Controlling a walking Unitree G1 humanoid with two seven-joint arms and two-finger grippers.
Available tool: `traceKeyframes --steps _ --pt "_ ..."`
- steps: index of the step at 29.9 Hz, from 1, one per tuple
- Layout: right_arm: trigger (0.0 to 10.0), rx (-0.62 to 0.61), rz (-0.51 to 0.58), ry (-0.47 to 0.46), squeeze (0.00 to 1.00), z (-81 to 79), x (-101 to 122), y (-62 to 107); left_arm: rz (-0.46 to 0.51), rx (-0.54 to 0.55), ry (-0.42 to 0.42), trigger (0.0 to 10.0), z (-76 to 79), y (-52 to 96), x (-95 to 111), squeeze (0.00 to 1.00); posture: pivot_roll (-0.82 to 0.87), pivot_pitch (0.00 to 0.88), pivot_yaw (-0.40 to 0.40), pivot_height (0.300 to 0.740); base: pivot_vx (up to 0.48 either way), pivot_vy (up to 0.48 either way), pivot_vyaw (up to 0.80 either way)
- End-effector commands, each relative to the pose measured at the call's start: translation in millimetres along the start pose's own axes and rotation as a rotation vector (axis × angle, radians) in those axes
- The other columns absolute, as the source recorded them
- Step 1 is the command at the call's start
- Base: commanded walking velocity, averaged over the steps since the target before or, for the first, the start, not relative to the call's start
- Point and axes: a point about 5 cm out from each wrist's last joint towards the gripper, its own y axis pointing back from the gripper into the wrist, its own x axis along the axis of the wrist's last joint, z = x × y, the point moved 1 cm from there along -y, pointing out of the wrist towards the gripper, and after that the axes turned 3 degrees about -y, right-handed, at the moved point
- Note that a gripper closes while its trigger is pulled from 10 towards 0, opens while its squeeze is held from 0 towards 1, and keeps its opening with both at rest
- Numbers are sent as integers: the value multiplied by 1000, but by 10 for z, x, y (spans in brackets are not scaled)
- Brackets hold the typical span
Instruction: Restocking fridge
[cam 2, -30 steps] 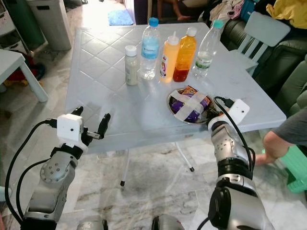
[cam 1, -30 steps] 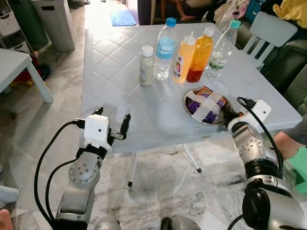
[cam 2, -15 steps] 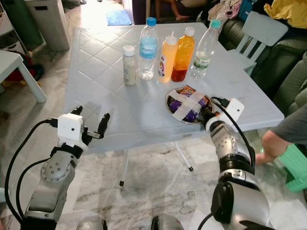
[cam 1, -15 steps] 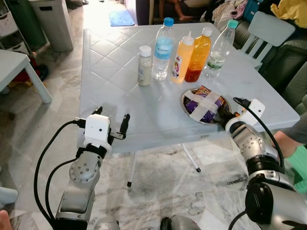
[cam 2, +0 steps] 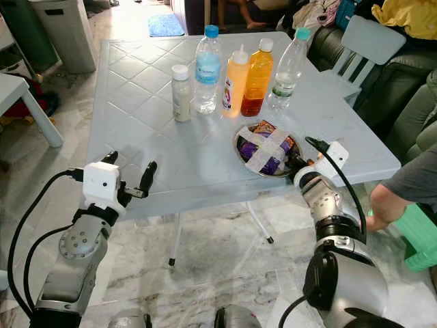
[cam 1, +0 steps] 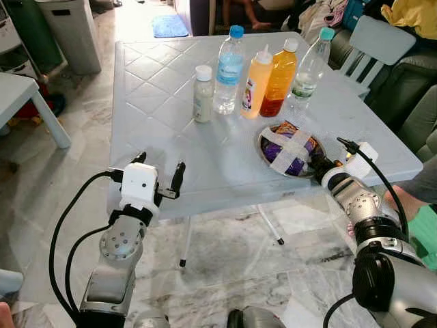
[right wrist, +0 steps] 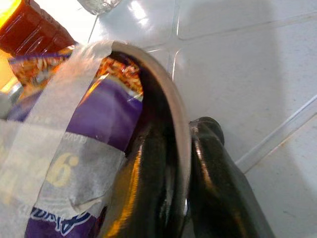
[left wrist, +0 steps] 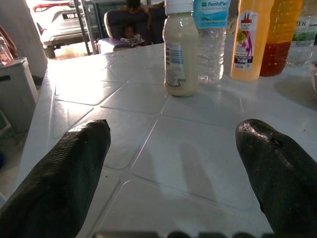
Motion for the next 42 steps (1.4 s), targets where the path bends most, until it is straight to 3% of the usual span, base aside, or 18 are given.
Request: traceKeyframes --steps 1,11,21,26,27,28,31,42 --pt "0 -23 -102 -19 0 43 -234 -8 -3 -6 -12 10000 20 -15 -3 0 61 42 -39 740 0 0 0" --pt "0 -40 -63 -1 0 11 -175 -21 -3 -2 -8 10000 25 -23 -6 0 60 34 -43 740 0 0 0" --pt "0 14 61 210 0 -157 -209 -4 -83 107 28 10000 -109 -25 -138 0 60 29 -44 740 0 0 0" --pt "0 67 135 250 0 -235 -257 50 -103 132 26 10000 -127 2 -180 0 59 26 -47 740 0 0 0" --pt "1569 78 156 271 0 -254 -269 70 -107 137 29 10000 -125 7 -188 0 58 23 -48 740 0 0 0" --pt "10000 91 180 295 0 -276 -285 95 -110 139 33 10000 -118 12 -196 0 59 19 -52 740 0 0 0" --pt "10000 114 224 336 0 -309 -329 167 -115 141 39 10000 -95 9 -208 0 59 15 -59 740 -177 0 0" --pt "10000 117 238 352 0 -294 -416 250 -116 144 41 10000 -65 -8 -220 0 52 10 -61 740 -310 0 0"
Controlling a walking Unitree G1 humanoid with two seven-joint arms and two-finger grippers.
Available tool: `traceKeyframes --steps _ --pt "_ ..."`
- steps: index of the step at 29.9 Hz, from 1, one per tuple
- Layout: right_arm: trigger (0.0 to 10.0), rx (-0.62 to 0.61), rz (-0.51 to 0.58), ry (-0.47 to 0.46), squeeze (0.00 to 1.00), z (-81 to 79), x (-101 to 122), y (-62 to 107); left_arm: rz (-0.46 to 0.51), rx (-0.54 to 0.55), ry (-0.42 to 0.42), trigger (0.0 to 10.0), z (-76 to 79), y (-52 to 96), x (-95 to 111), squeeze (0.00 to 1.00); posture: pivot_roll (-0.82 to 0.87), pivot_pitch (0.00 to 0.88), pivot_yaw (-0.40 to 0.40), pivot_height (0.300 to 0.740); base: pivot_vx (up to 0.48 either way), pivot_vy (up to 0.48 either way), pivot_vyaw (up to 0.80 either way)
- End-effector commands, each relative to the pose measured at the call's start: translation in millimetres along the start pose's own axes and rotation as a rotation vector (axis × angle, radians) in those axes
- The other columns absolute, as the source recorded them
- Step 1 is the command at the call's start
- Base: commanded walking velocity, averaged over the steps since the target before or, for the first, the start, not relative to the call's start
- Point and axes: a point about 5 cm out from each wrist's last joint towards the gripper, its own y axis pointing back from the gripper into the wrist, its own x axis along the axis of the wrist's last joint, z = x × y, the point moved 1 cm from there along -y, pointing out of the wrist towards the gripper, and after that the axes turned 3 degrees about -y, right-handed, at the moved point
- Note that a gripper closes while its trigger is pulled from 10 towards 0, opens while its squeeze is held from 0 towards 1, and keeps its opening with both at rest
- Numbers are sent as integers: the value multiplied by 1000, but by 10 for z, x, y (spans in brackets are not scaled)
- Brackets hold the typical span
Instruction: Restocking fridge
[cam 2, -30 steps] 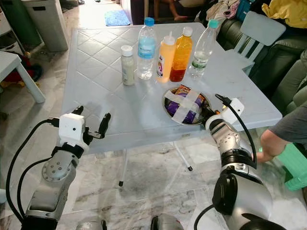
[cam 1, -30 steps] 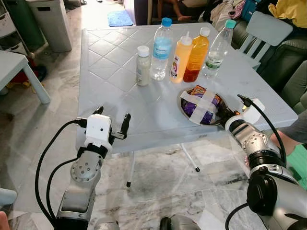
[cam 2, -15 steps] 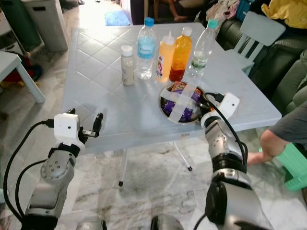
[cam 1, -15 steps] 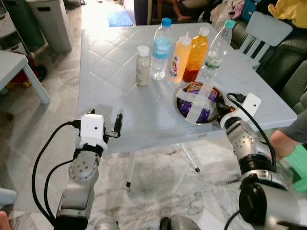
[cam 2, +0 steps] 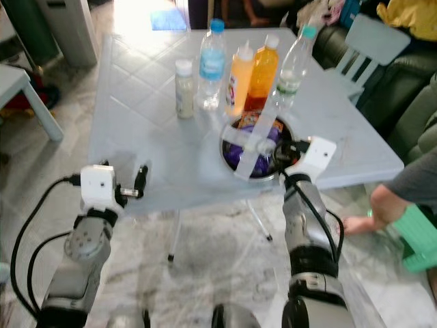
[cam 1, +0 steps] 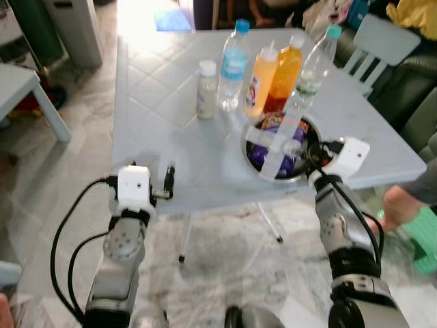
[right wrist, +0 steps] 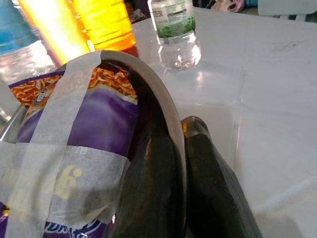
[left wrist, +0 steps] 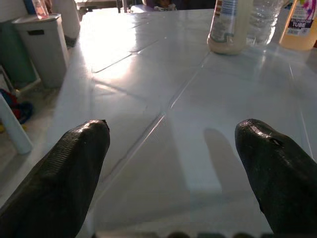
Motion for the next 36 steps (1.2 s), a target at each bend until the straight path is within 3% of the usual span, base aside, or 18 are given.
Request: traceKeyframes --steps 1,14,17,22,36 --pt "10000 -18 -102 30 0 40 -244 85 -4 3 -16 10000 3 -5 -11 0 51 9 -60 740 -274 0 0" --pt "10000 -32 -92 49 0 57 -237 133 21 -18 -14 10000 33 -28 23 0 49 4 -60 740 -80 0 0" --pt "10000 -34 -96 50 0 66 -257 154 29 -32 -48 10000 48 -16 26 0 48 4 -62 740 0 0 0" --pt "10000 -24 -99 59 0 46 -281 184 28 -43 -42 10000 68 -15 18 0 47 5 -62 740 0 -51 749" --pt "10000 20 -132 56 0 -28 -346 226 20 -51 -39 10000 101 11 -18 0 41 12 -69 740 0 -376 800"
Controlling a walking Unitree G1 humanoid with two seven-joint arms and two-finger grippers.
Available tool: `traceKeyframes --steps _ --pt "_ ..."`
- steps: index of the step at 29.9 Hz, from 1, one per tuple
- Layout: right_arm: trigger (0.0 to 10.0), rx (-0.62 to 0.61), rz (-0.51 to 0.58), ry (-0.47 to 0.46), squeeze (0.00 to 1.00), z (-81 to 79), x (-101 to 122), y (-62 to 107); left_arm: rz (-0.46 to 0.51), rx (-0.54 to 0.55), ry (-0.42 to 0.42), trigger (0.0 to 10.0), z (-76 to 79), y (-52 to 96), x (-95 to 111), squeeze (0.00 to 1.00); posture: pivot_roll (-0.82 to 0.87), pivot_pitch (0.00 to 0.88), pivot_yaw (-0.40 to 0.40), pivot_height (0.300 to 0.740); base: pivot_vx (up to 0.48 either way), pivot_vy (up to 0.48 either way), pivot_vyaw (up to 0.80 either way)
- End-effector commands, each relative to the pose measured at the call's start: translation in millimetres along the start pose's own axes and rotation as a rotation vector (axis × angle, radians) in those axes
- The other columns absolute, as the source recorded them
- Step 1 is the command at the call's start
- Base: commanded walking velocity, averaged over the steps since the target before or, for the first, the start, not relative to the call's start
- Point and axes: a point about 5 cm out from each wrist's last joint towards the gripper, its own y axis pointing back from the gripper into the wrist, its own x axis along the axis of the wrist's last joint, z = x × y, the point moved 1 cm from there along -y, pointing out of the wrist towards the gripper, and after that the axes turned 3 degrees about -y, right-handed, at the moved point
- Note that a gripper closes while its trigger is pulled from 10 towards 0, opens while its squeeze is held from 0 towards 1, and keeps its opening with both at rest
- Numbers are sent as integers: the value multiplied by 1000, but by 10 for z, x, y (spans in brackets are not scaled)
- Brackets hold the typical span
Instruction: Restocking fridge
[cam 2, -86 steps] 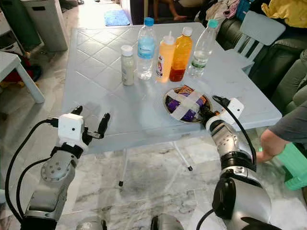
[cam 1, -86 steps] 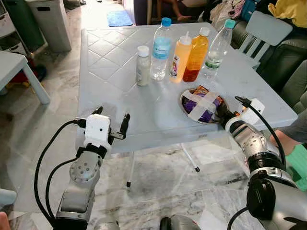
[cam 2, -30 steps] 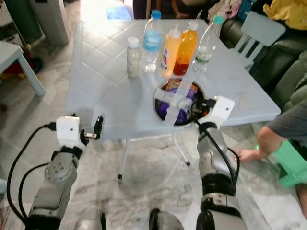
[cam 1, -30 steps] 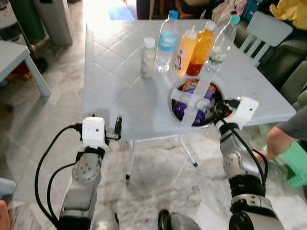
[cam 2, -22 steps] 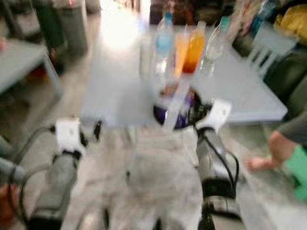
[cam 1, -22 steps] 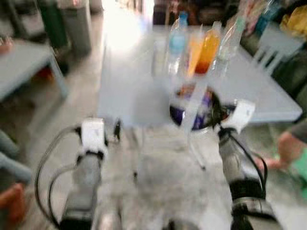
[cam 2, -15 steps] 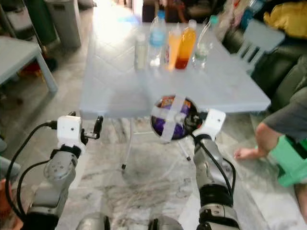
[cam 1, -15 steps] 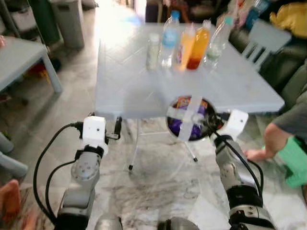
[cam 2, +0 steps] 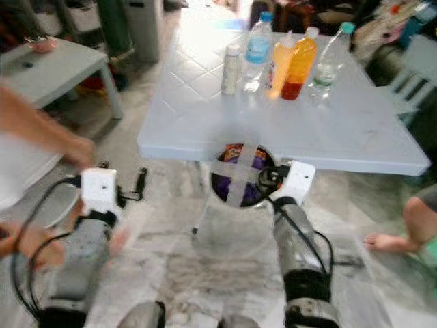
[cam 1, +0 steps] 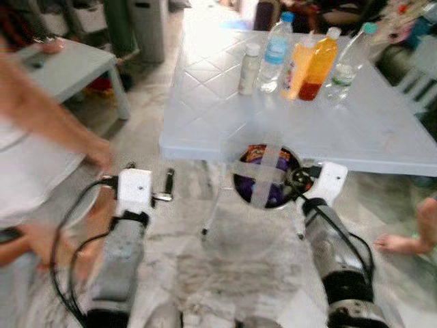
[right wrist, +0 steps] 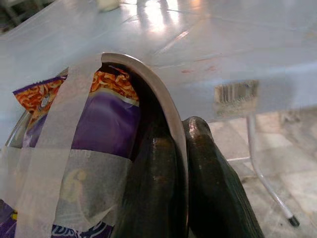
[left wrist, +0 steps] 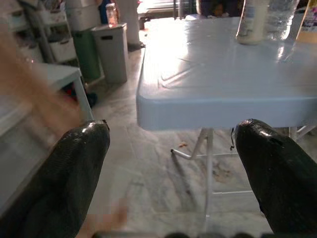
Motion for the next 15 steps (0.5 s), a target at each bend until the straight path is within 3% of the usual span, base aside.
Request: traceKeyframes --steps 1,15 --pt "10000 35 27 6 0 -104 92 -34 -8 -1 -17 10000 -24 4 -18 0 41 12 -69 740 0 -398 800" --pt "10000 158 18 21 0 -330 -3 37 -49 3 -23 10000 -57 71 -147 0 40 3 -75 740 0 -385 800"
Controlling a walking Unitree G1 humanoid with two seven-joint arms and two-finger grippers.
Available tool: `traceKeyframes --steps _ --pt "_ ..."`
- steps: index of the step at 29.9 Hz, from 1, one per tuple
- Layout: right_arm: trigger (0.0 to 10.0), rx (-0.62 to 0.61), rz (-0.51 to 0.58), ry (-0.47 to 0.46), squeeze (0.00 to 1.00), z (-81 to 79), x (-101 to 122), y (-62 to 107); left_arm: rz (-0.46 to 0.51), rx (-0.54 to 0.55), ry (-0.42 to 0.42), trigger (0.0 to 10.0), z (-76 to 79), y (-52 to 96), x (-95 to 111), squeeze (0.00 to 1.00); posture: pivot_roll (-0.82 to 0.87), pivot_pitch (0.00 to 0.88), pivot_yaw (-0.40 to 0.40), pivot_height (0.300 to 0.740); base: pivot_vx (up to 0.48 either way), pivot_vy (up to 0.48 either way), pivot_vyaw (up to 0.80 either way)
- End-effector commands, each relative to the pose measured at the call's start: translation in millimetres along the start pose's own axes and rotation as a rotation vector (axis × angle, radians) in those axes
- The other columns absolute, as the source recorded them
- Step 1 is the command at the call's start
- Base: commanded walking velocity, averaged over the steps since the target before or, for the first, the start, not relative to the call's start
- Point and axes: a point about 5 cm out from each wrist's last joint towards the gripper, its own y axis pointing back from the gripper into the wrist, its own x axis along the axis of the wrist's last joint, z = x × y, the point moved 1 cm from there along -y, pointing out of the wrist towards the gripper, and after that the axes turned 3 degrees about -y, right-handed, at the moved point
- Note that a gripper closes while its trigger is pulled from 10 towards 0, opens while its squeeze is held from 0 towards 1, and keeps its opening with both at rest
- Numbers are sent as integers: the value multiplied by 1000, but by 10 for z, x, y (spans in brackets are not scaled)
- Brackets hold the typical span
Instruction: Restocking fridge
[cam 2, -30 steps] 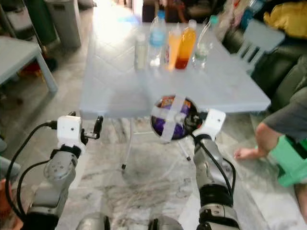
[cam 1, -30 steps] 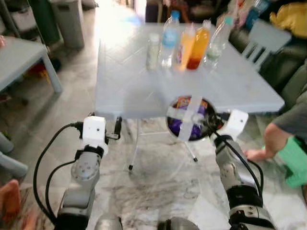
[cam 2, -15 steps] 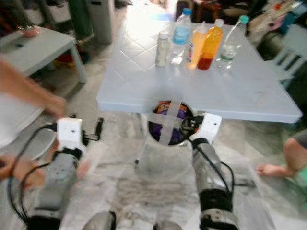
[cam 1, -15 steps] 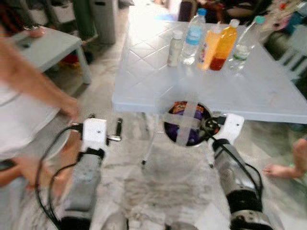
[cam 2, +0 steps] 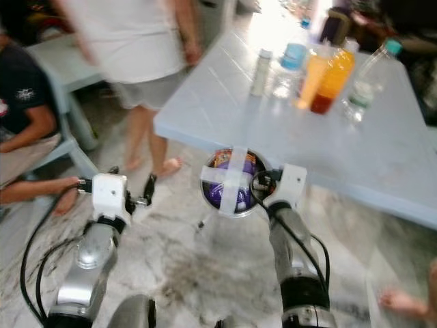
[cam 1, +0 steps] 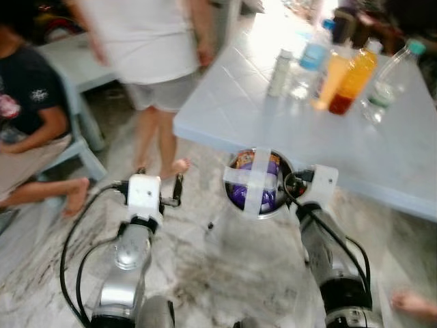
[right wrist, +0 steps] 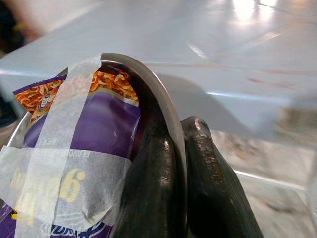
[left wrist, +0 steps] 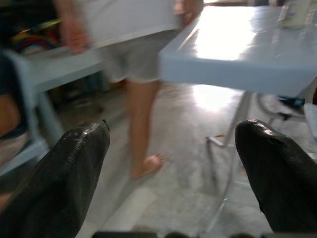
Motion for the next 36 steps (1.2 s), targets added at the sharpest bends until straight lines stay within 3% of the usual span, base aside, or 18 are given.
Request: traceKeyframes --steps 1,4,8,11,15,20,28,36 --pt "10000 58 23 19 0 -137 39 -12 -30 20 -4 10000 -82 30 -76 0 42 0 -77 740 0 -371 800" --pt "10000 61 22 19 0 -146 34 -12 -34 28 -3 10000 -104 27 -83 0 42 0 -77 740 0 -371 800" --pt "10000 112 24 42 0 -233 47 -42 -42 94 0 10000 -273 -21 -93 0 32 0 -89 740 0 -330 800" --pt "10000 122 14 52 0 -213 43 -48 -48 125 -1 10000 -335 -28 -95 0 54 0 -91 740 0 0 800" --pt "10000 106 20 44 0 -191 38 -62 -85 146 -25 10000 -409 57 -205 0 61 0 -86 740 0 0 800" --pt "10000 124 21 35 0 -273 13 -61 -119 191 21 10000 -503 106 -288 0 68 0 -73 740 0 0 800" --pt "10000 164 25 49 0 -361 6 -69 -149 352 58 10000 -706 120 -362 0 75 0 -78 740 0 0 800" --pt "10000 175 34 60 0 -368 46 -127 -156 380 58 10000 -709 145 -409 0 81 0 -79 740 0 0 800"
